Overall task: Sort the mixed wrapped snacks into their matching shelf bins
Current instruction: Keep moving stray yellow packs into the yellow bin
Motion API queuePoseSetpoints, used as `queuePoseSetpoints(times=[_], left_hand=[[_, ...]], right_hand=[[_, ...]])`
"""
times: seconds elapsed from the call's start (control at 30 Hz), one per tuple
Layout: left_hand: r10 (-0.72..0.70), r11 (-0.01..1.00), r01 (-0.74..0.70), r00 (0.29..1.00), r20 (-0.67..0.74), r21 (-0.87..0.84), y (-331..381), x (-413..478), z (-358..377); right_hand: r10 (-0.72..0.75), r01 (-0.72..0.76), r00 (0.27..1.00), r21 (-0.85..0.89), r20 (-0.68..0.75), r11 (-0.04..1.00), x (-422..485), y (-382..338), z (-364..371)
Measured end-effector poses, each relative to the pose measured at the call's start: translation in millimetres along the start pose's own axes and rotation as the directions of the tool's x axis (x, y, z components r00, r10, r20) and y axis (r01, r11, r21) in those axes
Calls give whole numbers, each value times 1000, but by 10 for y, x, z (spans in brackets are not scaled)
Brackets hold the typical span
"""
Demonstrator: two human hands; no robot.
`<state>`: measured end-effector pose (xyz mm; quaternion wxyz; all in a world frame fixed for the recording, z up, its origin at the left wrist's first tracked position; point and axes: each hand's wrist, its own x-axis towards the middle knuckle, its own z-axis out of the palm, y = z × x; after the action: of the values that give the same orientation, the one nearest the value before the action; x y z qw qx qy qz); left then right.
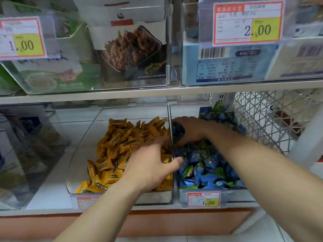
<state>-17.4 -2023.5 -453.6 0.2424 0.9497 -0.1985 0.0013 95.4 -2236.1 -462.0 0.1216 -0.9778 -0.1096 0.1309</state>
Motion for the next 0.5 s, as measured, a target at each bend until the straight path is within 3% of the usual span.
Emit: queuePoseSetpoints(times=[0.2, 0.33, 0.43, 0.5], left_hand=[[24, 999, -25, 1000, -16, -45, -17, 20, 3], [26, 998, -26, 1000, -2, -57, -21, 24, 3], [29, 998, -29, 1000, -6, -55, -16, 19, -2], [29, 998, -29, 1000, -7, -54, -17, 12, -7]], right_hand=[[72, -65, 988, -60, 135, 996, 64, 21, 24], [-16, 16, 997, -2, 73, 1000, -80, 85, 13], [-81, 78, 995, -58, -52, 995, -234, 132, -90], [-107, 110, 986, 11, -128, 994, -367, 206, -218]])
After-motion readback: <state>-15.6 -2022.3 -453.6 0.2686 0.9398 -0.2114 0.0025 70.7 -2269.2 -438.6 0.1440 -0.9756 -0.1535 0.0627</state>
